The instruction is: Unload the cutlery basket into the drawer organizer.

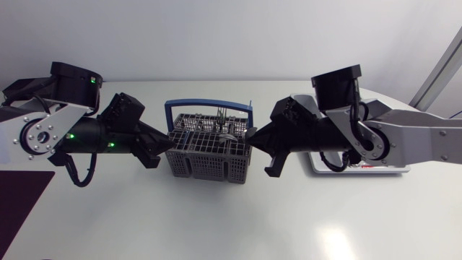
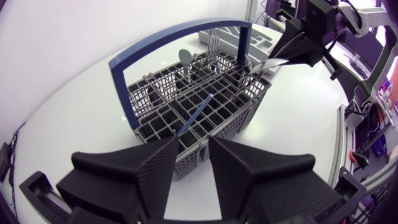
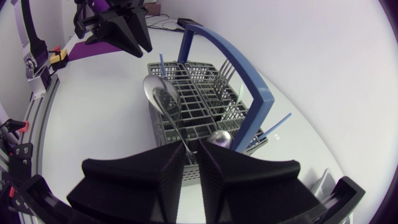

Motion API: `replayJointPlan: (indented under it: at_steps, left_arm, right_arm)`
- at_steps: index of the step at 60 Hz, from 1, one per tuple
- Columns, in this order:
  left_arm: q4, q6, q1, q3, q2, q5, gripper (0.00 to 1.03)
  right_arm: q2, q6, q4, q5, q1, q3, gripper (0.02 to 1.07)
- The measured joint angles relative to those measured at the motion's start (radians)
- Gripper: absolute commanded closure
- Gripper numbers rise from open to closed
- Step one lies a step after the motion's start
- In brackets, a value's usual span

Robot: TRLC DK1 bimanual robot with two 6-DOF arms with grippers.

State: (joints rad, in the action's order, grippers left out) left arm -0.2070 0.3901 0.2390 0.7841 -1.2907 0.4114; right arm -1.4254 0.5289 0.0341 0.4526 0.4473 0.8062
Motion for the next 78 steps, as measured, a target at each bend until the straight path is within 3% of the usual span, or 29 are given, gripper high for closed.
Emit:
replayJointPlan:
  at_steps: [17,42,78]
  left_arm:
    - [0.000,0.000,0.000,0.000,0.000,0.000,0.68]
    - [0.000,0.000,0.000,0.000,0.000,0.000,0.68]
    - [0.000,0.000,0.025,0.000,0.000,-0.001,0.68]
  right_arm:
    - [-0.019,0.000,0.000,0.015,0.016,0.016,1.01]
    - [0.005,-0.004,-0.042,0.026,0.016,0.055,1.01]
    - [0.199,-0.037,-0.265,0.028,0.039,0.175,1.01]
